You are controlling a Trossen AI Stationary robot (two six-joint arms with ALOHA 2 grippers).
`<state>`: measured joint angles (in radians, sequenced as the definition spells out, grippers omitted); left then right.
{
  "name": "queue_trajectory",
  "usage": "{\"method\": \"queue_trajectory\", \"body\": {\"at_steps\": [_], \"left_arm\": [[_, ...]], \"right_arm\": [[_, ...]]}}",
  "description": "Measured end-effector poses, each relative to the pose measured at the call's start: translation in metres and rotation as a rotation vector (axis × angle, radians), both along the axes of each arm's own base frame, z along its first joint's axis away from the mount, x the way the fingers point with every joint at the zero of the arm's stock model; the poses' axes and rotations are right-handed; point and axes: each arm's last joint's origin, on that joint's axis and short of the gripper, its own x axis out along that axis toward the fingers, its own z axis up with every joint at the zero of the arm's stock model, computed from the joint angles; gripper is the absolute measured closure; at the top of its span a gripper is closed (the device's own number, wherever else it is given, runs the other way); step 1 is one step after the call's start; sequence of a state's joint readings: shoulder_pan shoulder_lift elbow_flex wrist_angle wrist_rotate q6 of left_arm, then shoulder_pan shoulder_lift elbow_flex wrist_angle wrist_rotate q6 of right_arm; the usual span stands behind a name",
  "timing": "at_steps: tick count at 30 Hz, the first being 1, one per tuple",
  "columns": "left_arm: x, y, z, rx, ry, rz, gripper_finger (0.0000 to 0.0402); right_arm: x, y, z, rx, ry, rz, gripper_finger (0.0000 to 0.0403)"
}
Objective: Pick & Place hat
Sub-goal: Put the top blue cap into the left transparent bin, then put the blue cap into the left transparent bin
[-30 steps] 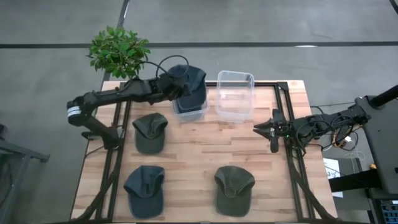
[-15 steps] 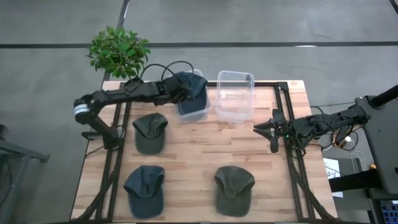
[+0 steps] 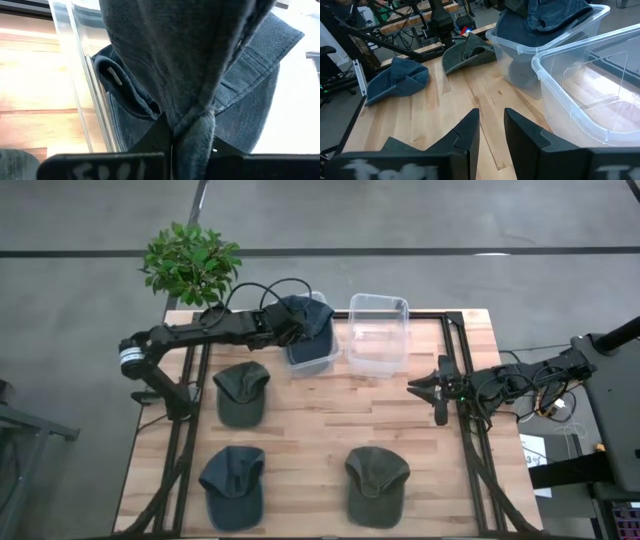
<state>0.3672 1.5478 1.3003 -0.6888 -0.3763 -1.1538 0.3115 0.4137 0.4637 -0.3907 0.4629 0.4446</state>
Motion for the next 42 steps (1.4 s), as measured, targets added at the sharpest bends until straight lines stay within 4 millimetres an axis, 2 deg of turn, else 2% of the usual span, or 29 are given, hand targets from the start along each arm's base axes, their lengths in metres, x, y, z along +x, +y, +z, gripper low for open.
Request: {"method": "queue_trajectory", "body": {"at_steps": [7,18,23,29,34,36,38,42], "left_arm": [[0.0,0.0,0.0,0.001,0.001,0.0,0.0363],[-0.002,-0.003,0.002,-0.026,0.017,-0.087,0.0271],[-0.013,-0.007,0.014,-0.016,0.025,-0.14,0.0264],[-0.034,-0.012,0.036,0.056,0.009,-0.091,0.0264],[-0.037,-0.013,0.055,0.132,-0.118,-0.103,0.0264],[-0.033,-0.017,0.059,0.117,-0.175,-0.188,0.0264],[-0.027,-0.026,0.062,0.1,-0.205,-0.363,0.0264],[-0.02,-0.058,0.06,-0.025,-0.228,-0.718,0.0264]], "right_arm": [[0.0,0.0,0.0,0.001,-0.002,0.0,0.0329],[0.0,0.0,0.0,0.001,-0.004,0.0,0.0329],[0.0,0.0,0.0,0.002,-0.005,0.0,0.0322],[0.0,0.0,0.001,0.002,-0.006,0.0,0.0318],[0.0,0.0,0.001,0.002,-0.006,0.0,0.0325],[0.0,0.0,0.001,0.002,-0.006,0.0,0.0329],[0.0,0.0,0.001,0.002,-0.006,0.001,0.0333],[0.0,0.0,0.001,0.002,-0.006,0.001,0.0335]]}}
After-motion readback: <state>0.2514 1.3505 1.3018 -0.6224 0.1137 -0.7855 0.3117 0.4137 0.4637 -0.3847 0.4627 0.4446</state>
